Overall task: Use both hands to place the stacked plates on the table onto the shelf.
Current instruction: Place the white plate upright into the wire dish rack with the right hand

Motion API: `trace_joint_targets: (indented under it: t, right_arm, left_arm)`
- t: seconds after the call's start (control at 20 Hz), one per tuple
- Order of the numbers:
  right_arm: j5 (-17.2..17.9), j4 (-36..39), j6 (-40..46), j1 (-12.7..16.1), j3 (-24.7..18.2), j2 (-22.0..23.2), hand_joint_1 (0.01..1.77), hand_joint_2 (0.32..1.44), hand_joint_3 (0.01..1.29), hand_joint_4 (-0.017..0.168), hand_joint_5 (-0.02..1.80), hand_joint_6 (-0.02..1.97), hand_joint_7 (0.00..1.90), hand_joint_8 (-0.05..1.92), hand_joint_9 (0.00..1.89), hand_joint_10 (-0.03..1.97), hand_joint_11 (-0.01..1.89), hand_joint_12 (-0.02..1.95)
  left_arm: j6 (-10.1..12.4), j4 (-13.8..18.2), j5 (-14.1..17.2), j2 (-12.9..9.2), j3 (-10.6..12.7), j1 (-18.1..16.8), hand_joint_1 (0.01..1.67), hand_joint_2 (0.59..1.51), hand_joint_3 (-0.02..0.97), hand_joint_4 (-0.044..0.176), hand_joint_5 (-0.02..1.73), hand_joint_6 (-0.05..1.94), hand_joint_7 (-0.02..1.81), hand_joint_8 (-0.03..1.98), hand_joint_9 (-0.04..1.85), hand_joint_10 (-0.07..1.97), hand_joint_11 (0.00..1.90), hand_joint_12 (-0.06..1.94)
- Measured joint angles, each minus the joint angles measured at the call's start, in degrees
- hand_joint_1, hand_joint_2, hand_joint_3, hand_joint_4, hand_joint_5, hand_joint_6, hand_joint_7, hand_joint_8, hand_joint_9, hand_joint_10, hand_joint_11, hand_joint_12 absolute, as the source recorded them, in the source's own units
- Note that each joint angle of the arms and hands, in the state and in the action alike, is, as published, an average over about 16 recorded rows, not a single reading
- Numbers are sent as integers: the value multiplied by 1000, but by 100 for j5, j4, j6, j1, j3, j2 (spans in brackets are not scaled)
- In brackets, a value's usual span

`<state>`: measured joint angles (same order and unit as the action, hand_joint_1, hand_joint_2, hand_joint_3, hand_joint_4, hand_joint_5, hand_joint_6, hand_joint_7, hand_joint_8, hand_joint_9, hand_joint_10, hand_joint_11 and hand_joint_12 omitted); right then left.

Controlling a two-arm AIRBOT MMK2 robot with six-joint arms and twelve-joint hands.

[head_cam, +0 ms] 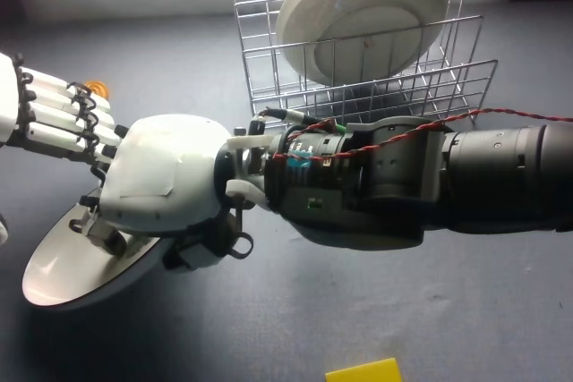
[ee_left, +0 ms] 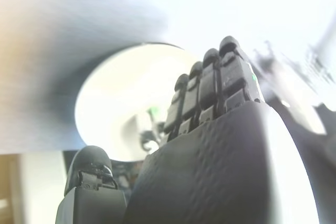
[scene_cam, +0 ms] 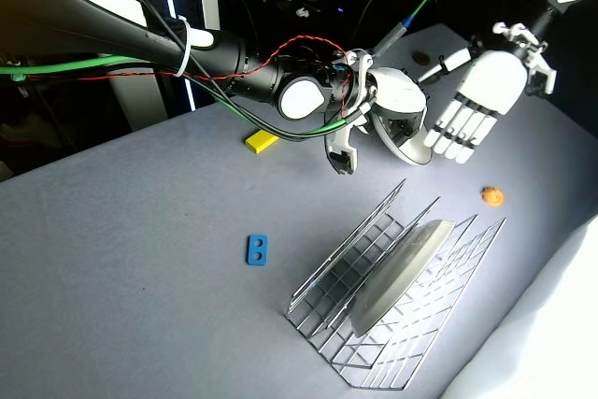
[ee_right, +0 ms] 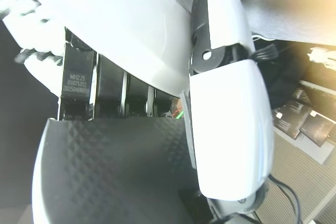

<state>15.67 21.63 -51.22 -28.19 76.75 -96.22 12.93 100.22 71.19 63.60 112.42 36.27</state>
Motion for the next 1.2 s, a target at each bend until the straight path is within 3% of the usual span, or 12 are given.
trace_joint_targets:
  t: [0.5,1.0,1.2]
  right_arm:
    - [-87,-273,30,346,-170,369,1297,968,13,-2,871,787,1032,617,1065,928,965,966]
    - [-188,-414,189,601,-871,1097,1341,968,14,0,922,928,1097,708,1075,951,942,991]
    - [-254,-5,953,748,-1166,1459,1347,968,14,1,921,939,1107,717,1080,952,941,991]
  left_arm:
    - [165,-11,46,-31,66,-599,13,1071,17,6,20,7,16,-7,18,9,20,11]
    - [276,-10,31,-37,78,-733,13,1070,17,5,22,7,13,-8,22,9,22,11]
    - [324,-17,25,-38,79,-750,13,1070,17,4,22,7,13,-8,22,9,22,10]
